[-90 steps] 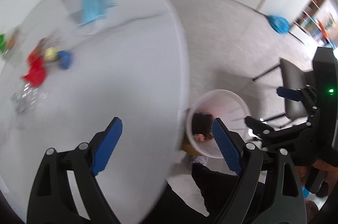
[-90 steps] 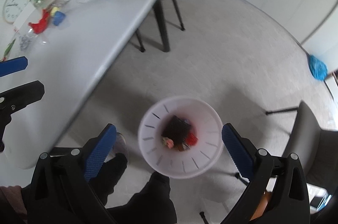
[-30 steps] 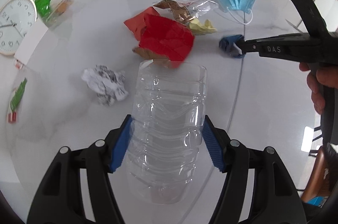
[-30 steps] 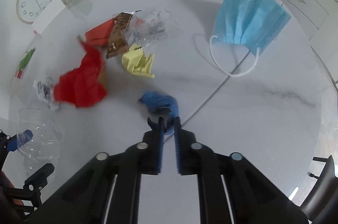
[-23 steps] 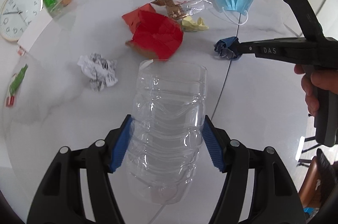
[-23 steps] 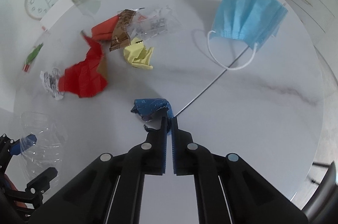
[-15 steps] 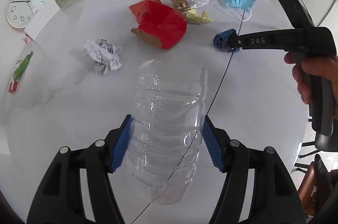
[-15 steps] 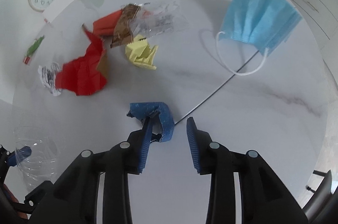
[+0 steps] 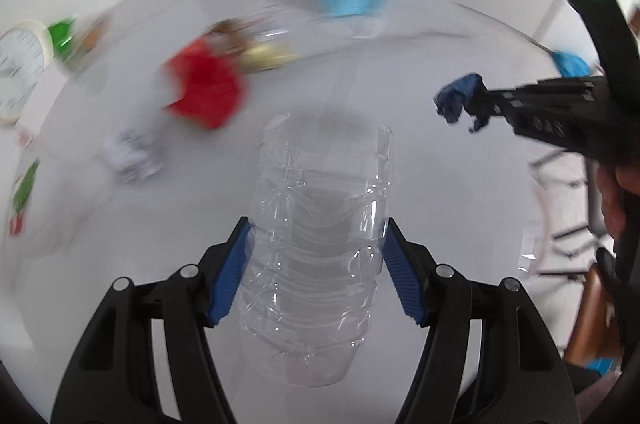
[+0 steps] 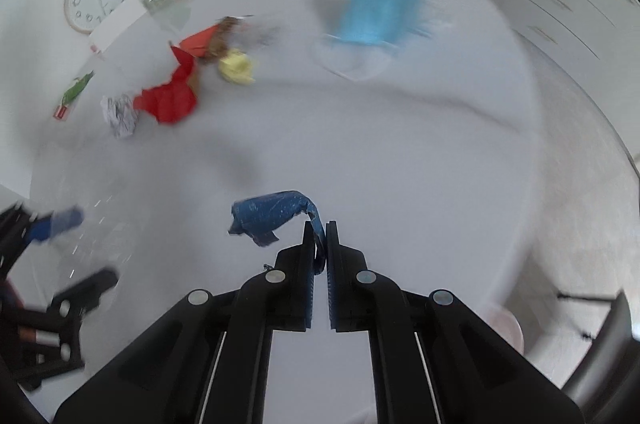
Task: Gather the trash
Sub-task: 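Carry the bottle and blue cloth to the white bin and release both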
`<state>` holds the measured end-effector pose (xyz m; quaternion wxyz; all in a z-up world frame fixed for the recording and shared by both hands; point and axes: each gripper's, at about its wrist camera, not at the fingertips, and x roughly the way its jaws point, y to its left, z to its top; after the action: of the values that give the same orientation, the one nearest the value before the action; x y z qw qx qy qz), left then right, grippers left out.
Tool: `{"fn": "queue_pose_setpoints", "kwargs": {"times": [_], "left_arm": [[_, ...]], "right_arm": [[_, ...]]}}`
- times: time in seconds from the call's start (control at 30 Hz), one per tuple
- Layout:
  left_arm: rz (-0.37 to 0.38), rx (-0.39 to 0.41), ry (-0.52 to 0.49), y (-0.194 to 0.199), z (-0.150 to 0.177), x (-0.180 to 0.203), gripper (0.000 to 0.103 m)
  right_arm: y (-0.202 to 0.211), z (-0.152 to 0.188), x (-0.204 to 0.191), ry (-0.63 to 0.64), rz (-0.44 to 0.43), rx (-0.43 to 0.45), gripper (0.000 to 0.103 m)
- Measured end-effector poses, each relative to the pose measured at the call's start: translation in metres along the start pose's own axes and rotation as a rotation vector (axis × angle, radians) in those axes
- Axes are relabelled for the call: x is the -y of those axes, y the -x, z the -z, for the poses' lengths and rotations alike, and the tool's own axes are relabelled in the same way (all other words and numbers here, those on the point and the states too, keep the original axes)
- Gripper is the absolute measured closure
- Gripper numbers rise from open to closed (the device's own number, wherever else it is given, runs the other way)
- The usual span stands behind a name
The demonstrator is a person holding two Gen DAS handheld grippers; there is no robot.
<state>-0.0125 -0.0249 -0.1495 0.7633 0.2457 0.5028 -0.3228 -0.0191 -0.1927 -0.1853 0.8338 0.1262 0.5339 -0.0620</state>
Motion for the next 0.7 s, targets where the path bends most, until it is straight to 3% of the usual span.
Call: {"fn": "queue_pose_setpoints", "kwargs": {"times": [0.17, 0.37, 0.43, 0.5, 0.7], "left_arm": [[0.129, -0.011, -0.130, -0.005, -0.011, 0.086, 0.040], [0.226, -0.064, -0.220, -0.021, -0.018, 0.173, 0.040], [0.222, -0.079, -0.249, -0.027, -0.018, 0.196, 0.040], [0.216, -0.092, -0.270, -0.032, -0.020, 0.215, 0.040], [0.216, -0.114, -0.287, -0.041, -0.024, 0.250, 0.040]], "right_arm": [[0.040, 0.081, 0.082, -0.140, 0.099, -0.048, 0.097], [0.028, 0.164, 0.164, -0.279, 0.148, -0.162, 0.094], [0.019, 0.177, 0.180, -0.308, 0.144, -0.177, 0.080], [0.010, 0.186, 0.192, -0.325, 0.130, -0.191, 0.057], [0.019, 0.201, 0.216, -0.334, 0.158, -0.168, 0.028]]}}
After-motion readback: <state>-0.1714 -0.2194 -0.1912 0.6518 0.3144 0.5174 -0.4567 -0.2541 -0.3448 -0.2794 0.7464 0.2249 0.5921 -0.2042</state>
